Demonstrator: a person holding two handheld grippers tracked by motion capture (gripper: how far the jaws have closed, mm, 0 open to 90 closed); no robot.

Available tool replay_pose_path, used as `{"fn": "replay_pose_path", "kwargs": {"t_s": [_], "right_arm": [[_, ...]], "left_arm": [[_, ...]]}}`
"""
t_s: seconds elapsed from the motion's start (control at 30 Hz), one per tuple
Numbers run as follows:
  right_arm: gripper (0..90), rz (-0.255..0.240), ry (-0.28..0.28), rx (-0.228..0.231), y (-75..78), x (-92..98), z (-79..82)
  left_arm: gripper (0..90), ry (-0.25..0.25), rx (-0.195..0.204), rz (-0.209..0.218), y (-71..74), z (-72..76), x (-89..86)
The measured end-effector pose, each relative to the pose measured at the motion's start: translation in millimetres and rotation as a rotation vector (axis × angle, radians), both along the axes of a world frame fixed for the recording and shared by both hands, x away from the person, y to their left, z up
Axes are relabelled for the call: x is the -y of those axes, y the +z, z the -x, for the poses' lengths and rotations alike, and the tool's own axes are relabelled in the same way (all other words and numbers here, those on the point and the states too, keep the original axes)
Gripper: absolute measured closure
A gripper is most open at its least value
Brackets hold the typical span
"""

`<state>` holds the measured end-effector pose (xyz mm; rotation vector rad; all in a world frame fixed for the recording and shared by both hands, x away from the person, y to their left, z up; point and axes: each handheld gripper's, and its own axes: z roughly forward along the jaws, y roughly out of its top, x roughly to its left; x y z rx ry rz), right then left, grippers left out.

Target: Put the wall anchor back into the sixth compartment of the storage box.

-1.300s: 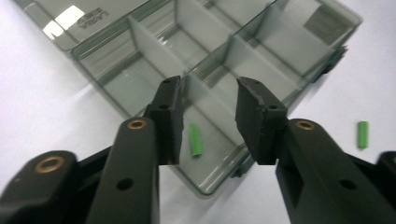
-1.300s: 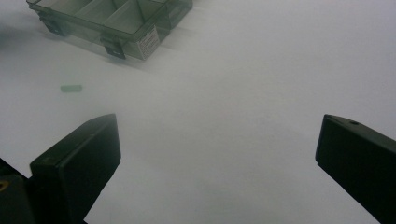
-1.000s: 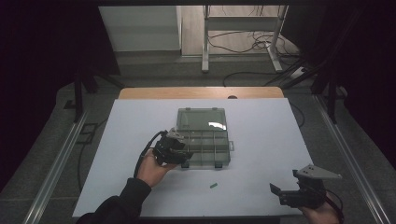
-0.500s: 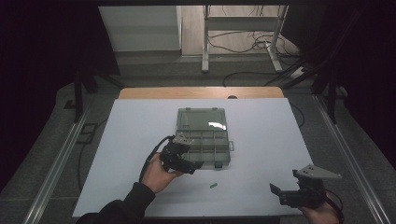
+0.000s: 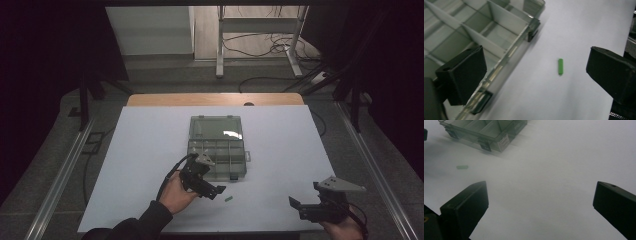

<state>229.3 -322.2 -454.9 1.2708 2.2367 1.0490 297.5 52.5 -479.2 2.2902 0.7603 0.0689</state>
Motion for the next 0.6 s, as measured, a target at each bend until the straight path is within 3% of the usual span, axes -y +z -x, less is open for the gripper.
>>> {"fn": "replay_pose_path", "kwargs": {"t_s": [0.17,0.4,0.6], "right_arm": [[0.3,0.000,0.000,0.000,0.0,0.0,0.1],[0.3,0.000,0.001,-0.001,0.1,-0.1,0.2],[0.4,0.001,0.003,-0.002,-0.1,-0.1,0.1]], "left_arm": [[1.4,-0.026,0.003,-0.022,-4.2,4.3,9.2],[1.1,-0.043,-0.022,-0.066,-14.3,7.4,19.9],[5.1,-0.046,-0.029,-0.089,-21.5,9.3,27.2]]}}
